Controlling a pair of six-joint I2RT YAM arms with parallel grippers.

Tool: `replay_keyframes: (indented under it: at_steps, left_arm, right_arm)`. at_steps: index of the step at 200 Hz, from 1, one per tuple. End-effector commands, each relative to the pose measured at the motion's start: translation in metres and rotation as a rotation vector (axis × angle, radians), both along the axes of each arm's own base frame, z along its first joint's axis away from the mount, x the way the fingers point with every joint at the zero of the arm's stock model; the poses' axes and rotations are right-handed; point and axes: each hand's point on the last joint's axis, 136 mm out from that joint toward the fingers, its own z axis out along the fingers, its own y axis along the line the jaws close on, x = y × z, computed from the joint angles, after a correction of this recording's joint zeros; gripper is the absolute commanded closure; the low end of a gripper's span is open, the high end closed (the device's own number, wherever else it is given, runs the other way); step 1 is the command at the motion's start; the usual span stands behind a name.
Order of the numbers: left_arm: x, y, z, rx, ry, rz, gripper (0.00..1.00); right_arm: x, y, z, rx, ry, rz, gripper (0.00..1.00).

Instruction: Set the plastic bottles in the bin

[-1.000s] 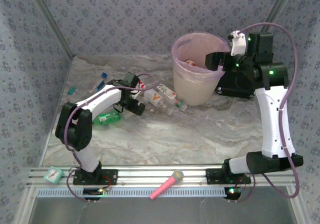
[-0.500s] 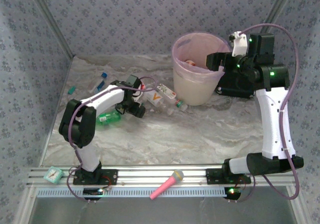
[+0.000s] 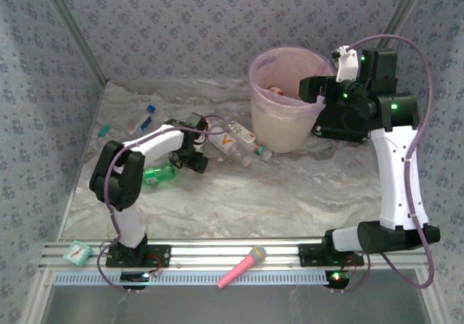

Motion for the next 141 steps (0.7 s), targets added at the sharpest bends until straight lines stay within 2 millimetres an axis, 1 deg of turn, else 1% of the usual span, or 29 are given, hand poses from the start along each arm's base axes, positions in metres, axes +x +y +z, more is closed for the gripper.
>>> replay_keyframes:
  at_steps: [1,4,10,41,59,76,91,103,110,115,132,141]
  left_arm:
    - [-0.005,0.000,-0.005,0.011,0.014,0.013,0.29]
    - [-0.005,0.000,-0.004,0.010,0.013,0.011,0.32]
    - [-0.005,0.000,-0.003,0.007,0.010,0.012,0.33]
    - [-0.001,-0.003,0.010,-0.015,-0.023,0.016,0.39]
    - [0.004,-0.008,0.027,-0.054,-0.066,0.016,0.43]
    - [0.010,-0.012,0.045,-0.096,-0.127,0.018,0.45]
    - [0.016,-0.017,0.064,-0.148,-0.200,0.025,0.49]
    - [0.020,-0.021,0.080,-0.200,-0.266,0.036,0.54]
    - [0.019,-0.022,0.088,-0.223,-0.287,0.043,0.56]
    - [0.025,-0.025,0.098,-0.256,-0.331,0.052,0.58]
    - [0.025,-0.031,0.122,-0.342,-0.400,0.061,0.60]
    - [0.024,-0.036,0.135,-0.402,-0.440,0.060,0.64]
  right_arm:
    - [-0.003,0.000,0.004,0.009,-0.017,0.008,0.00]
    - [-0.003,0.000,0.004,0.010,-0.017,0.007,0.00]
    - [-0.003,0.000,0.004,0.010,-0.017,0.006,0.00]
    - [-0.004,0.001,0.007,0.020,-0.020,0.011,0.00]
    - [-0.007,0.007,0.012,0.046,-0.028,0.035,0.00]
    - [-0.011,0.015,0.017,0.079,-0.037,0.066,0.01]
    - [-0.016,0.032,0.023,0.115,-0.045,0.124,0.01]
    - [-0.020,0.050,0.026,0.127,-0.053,0.181,0.01]
    - [-0.023,0.062,0.027,0.126,-0.054,0.213,0.02]
    - [-0.027,0.070,0.029,0.123,-0.060,0.236,0.02]
    - [-0.032,0.095,0.032,0.120,-0.071,0.289,0.02]
    - [-0.034,0.109,0.035,0.135,-0.084,0.317,0.02]
